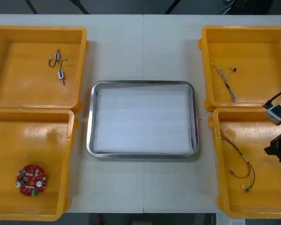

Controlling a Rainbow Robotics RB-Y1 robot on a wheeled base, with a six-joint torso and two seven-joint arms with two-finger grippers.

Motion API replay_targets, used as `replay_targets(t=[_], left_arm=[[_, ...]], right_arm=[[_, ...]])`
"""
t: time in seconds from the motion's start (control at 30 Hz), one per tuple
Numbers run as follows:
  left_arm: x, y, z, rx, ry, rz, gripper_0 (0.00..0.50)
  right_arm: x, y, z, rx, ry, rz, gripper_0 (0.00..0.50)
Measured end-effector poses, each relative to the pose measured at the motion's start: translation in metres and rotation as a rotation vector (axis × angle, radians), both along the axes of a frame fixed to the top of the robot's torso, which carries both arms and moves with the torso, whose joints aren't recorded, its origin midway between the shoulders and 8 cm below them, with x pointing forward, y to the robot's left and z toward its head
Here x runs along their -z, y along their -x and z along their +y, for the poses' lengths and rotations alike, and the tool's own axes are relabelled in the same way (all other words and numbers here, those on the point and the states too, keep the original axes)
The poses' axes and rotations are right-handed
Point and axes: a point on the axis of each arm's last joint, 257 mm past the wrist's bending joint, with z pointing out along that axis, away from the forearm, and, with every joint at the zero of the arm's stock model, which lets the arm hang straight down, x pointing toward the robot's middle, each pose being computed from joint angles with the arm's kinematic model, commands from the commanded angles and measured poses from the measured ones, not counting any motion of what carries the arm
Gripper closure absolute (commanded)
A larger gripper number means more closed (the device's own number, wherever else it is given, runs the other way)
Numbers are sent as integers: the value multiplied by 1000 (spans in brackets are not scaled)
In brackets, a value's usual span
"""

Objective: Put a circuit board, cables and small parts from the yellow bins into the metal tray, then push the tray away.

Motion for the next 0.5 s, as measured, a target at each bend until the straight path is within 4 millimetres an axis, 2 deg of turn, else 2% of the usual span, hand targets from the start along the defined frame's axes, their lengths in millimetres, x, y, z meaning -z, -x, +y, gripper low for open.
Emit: replay_targets(t=[0.13,0.33,0.5], left_arm=[[10,4,0,-7,18,-4,0],[28,14,2,-23,43,-2,0],[39,23,7,-36,48,1,0]], right_arm=[[16,-3,9,-37,22,-17,0],[39,4,22,-84,47,0,0],[52,11,29,-86,44,19,0]])
